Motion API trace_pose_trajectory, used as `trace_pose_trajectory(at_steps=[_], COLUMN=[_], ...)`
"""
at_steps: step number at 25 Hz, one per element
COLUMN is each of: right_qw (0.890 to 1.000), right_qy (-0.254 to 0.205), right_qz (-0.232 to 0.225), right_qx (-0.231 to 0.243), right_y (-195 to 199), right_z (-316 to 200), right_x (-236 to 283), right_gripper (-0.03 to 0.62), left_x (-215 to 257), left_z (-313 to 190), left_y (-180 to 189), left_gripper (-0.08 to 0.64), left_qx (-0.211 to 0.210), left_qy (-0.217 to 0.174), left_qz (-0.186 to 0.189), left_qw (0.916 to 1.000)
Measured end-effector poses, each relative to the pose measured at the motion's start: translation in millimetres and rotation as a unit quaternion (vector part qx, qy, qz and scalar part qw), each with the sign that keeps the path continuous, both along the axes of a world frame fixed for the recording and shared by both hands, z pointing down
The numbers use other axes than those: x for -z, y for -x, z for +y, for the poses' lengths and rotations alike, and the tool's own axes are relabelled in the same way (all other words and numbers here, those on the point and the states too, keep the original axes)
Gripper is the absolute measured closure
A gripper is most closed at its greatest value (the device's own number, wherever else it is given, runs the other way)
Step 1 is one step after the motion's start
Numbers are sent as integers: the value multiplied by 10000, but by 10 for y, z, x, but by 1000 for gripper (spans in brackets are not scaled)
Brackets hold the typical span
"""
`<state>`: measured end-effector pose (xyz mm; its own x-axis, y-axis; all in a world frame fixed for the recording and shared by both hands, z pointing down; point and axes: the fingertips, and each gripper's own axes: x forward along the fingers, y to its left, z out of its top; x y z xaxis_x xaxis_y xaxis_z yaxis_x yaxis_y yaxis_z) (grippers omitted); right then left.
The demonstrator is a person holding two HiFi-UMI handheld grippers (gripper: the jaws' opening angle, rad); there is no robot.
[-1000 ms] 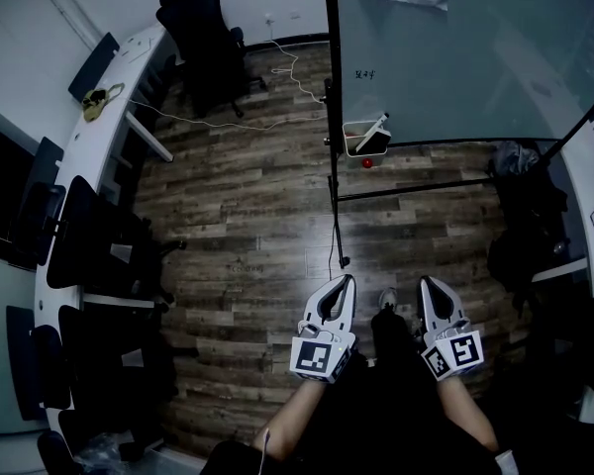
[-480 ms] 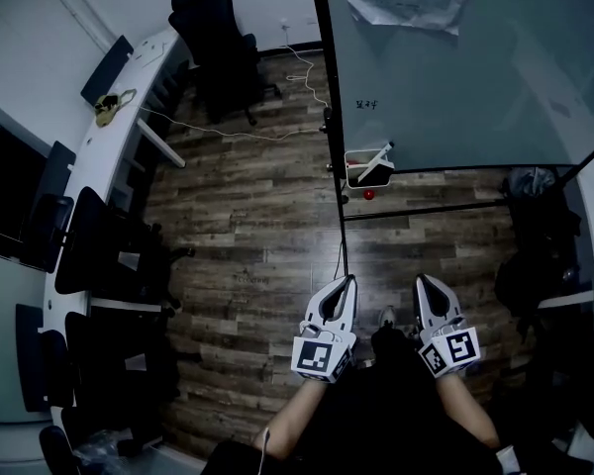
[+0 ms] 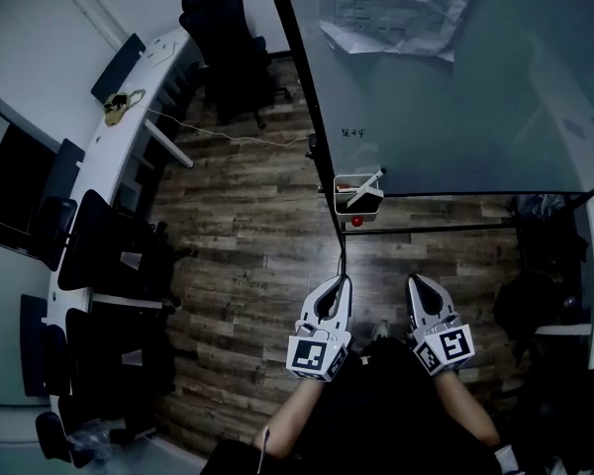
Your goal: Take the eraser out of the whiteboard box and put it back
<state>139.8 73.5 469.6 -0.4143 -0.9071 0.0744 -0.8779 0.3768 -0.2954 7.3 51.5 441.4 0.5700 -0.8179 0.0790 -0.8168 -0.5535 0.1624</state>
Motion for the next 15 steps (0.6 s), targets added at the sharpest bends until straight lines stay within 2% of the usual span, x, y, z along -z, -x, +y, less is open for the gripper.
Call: trace_pose_trajectory(at_steps=[8, 15], right_qw=[9993, 9984], right_qy=[14, 46], right_qz=[-110, -109], right_qx=[360, 553], right_y=[-156, -131], right_z=[-392, -761], right_x=[-82, -206], right_gripper=[578, 577], left_x=[-30, -52], left_z=[-211, -496], left_y=[-178, -125], left_gripper=[554, 554], left_qx=[195, 336], left_qy=[82, 108], left_qz=[-109, -128], left_qw=[9997, 9993])
